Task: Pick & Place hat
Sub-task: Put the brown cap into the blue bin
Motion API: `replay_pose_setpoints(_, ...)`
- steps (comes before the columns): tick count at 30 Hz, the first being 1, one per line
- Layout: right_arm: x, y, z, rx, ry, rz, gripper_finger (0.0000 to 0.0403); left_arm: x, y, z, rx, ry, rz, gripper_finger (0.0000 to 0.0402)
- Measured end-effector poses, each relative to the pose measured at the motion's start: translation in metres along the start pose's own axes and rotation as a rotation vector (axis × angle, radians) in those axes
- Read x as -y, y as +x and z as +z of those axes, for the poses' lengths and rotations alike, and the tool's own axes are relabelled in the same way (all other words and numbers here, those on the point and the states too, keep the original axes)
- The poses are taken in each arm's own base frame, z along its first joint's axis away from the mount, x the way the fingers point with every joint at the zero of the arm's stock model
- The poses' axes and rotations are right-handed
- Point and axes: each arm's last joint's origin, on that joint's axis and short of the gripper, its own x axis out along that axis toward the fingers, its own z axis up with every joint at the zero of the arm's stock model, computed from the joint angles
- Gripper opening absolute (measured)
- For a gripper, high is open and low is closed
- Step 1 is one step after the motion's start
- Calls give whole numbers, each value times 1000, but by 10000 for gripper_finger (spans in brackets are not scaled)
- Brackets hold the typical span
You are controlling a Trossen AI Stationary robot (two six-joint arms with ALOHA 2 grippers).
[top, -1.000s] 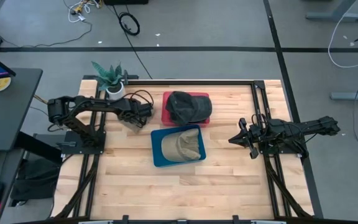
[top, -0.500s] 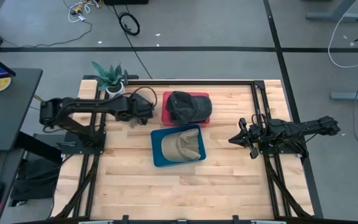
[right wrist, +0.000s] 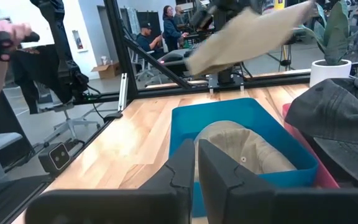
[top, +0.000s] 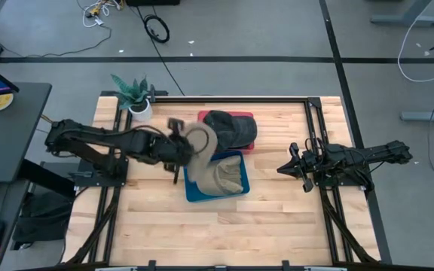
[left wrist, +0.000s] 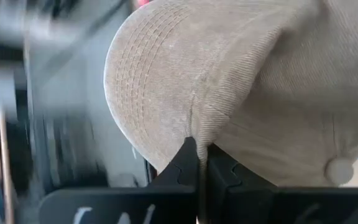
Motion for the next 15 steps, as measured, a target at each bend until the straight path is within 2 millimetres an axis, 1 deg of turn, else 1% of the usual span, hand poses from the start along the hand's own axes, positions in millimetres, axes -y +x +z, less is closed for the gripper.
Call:
replay_pose_setpoints(2,0,0,0,0,0,0,27,7,-5,7,79,140,-51,4)
replay_pose_setpoints(4,0,0,0,0,0,0,27,14,-7,15,141,231,-84,3)
replay_pose_setpoints(9,0,0,0,1,0,1,27,25,-11,31,243,341,-51,3)
replay_pose_setpoints(12,0,0,0,3,0,1,27,33,-3,42,281,374,-47,3)
replay_pose_setpoints(15,0,0,0,3,0,1,27,44,11,51,262,447,-49,3)
